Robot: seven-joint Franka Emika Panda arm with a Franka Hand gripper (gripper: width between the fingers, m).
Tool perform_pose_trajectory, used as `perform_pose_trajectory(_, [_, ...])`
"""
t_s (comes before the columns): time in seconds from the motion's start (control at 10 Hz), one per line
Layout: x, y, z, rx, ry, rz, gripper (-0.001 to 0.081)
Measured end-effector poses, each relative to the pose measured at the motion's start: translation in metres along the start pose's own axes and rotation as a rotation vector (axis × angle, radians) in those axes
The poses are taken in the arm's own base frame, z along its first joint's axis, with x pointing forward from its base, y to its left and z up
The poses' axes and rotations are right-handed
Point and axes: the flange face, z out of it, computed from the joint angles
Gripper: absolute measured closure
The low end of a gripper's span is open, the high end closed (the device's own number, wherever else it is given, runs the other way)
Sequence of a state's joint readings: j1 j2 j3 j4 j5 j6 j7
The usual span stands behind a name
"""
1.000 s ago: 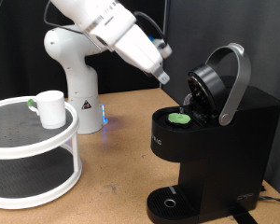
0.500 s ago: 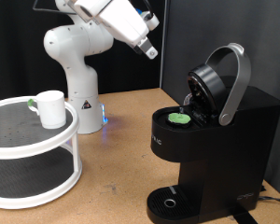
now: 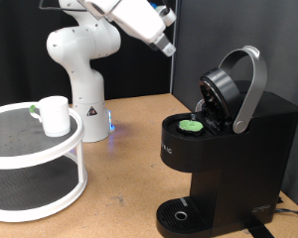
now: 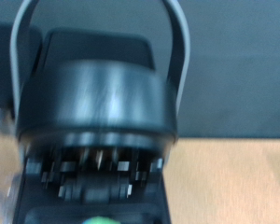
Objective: Make a cup of coffee with the keurig machine
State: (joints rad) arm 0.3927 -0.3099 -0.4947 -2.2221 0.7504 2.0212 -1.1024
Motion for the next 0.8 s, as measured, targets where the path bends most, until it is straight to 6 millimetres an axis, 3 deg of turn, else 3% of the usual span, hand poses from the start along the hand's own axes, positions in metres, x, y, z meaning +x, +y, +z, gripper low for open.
perform_pose_trajectory(0.2, [0.012, -0.012, 0.014, 0.06, 0.051, 0.021, 0.0003])
perform_pose_trajectory(0.8, [0.064, -0.066, 0.074, 0.029, 0.088, 0.021, 0.0003])
